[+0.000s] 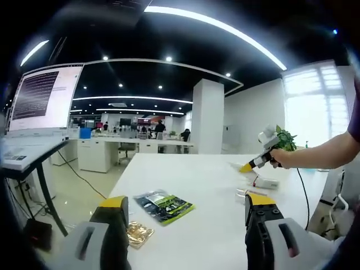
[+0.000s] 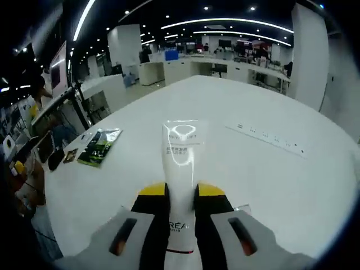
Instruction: Arrange the skincare products in the storage area until every visible bottle or jar stands upright without overlapping.
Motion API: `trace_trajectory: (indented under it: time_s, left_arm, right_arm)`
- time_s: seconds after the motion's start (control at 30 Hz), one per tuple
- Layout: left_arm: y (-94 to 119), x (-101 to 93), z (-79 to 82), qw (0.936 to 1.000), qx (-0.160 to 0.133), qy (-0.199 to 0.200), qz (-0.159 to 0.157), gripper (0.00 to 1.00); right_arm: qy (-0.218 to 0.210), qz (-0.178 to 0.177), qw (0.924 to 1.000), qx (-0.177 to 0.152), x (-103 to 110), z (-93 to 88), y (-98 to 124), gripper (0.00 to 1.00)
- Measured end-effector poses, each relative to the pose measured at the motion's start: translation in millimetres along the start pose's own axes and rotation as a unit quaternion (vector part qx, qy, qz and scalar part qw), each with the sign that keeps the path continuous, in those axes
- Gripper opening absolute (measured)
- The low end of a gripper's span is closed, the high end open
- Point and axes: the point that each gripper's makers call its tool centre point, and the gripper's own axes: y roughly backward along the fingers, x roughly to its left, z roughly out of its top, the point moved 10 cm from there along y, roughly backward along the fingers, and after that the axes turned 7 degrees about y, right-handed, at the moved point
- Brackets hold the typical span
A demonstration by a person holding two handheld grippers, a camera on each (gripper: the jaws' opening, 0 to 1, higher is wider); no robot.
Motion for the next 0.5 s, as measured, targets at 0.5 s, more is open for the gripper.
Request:
trace_trajectory:
  time_s: [0.5]
  left_arm:
    - [-11, -12.8, -11.6, 0.9992, 0.036, 0.015, -0.012, 0.87]
  right_arm:
    - [-0.011, 0.07, 0.9959, -0.056, 73, 10.9, -6, 0.14]
